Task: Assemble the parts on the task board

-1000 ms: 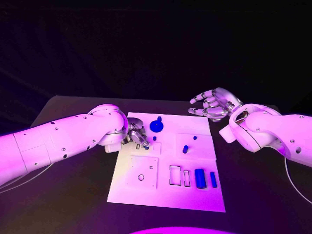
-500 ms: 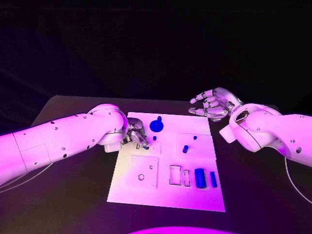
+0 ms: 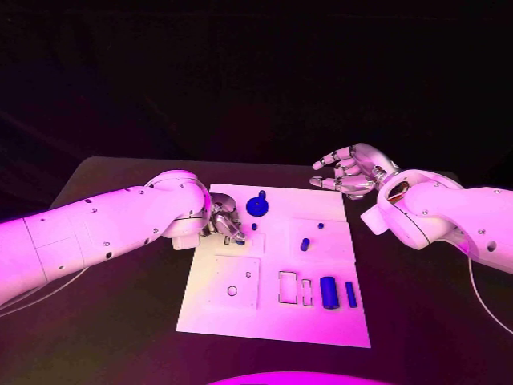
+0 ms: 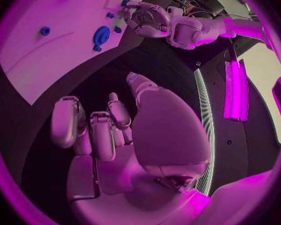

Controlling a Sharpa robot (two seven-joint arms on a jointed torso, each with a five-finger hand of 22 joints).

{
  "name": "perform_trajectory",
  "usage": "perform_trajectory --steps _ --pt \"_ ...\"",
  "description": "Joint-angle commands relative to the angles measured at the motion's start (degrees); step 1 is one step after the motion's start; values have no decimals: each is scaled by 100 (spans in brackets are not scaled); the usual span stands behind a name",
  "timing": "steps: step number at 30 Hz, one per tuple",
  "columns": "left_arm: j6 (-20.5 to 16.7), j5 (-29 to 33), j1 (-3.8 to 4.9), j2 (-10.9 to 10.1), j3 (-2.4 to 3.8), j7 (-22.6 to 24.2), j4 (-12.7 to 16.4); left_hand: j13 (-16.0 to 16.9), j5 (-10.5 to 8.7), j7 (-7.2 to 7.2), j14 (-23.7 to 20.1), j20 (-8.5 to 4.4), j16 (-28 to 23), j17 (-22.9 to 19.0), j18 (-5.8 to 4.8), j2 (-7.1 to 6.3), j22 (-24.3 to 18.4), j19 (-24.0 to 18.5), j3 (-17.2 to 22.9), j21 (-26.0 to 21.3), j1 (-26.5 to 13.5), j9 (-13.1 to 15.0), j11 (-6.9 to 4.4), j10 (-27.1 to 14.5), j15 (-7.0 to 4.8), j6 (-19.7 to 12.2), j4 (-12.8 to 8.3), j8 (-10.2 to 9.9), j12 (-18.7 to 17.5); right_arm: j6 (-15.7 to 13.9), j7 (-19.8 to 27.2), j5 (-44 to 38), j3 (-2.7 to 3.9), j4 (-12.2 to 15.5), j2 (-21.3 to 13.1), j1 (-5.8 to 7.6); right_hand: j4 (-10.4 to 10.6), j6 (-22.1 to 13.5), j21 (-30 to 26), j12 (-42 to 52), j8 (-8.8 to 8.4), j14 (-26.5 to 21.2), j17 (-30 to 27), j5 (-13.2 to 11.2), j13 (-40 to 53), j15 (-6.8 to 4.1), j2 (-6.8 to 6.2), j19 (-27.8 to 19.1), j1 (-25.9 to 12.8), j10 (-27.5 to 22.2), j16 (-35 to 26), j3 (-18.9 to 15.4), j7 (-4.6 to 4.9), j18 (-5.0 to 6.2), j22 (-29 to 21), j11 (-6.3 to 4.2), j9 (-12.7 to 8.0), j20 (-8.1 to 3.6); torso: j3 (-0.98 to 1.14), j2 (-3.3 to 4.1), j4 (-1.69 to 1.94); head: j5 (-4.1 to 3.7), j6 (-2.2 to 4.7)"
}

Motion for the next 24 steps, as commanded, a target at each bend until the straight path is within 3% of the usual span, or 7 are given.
perform_trajectory --steps 1,8,11,18,24 --pt "99 0 -1 39 -6 -37 -9 7 56 -42 607 -56 22 1506 -52 49 49 -1 1240 4 -24 11 6 45 -52 56 -1281 14 29 73 26 -64 0 11 -4 -4 28 38 -34 35 34 334 441 2 2 13 12 -33 33 14 -29 2 -19 38 54 -41 -8 13 2 -2 -3 1 -9" --pt "140 32 -1 80 -27 -79 -34 2 143 -48 607 -62 22 1506 -52 32 50 0 1240 4 -61 26 -1 51 -58 82 -1291 4 21 71 25 -65 0 13 -7 -4 28 38 -34 35 34 334 441 2 2 13 12 -33 33 14 -29 2 -19 38 54 -41 -8 13 4 -3 -4 -4 -13" --pt "156 51 -1 98 -33 -100 -44 12 309 -62 607 -71 22 1506 -51 13 45 -1 1232 -1 -113 52 -13 71 -69 121 -1314 -9 15 71 26 -65 0 15 -8 -4 28 38 -34 35 34 334 441 2 2 13 12 -33 33 14 -29 2 -19 38 54 -41 -8 13 5 -3 -5 -3 -14" --pt "107 106 -1 144 -42 -151 -79 20 469 -72 607 -81 22 1506 -55 2 65 10 1192 5 -184 83 -23 88 -78 156 -1322 -20 9 69 27 -65 0 17 -10 -4 28 38 -34 35 34 334 441 2 2 13 12 -33 33 14 -29 2 -19 38 54 -41 -8 13 4 1 -2 -12 -16" --pt "2 164 -1 185 -47 -196 -114 51 466 -110 607 -96 22 1506 -58 80 77 18 1019 7 -310 133 -49 131 -98 201 -1239 -17 18 70 28 -65 0 13 -5 -4 28 38 -34 35 34 334 441 2 2 13 12 -33 33 14 -29 2 -19 38 54 -41 -8 13 1 2 0 -14 -19"
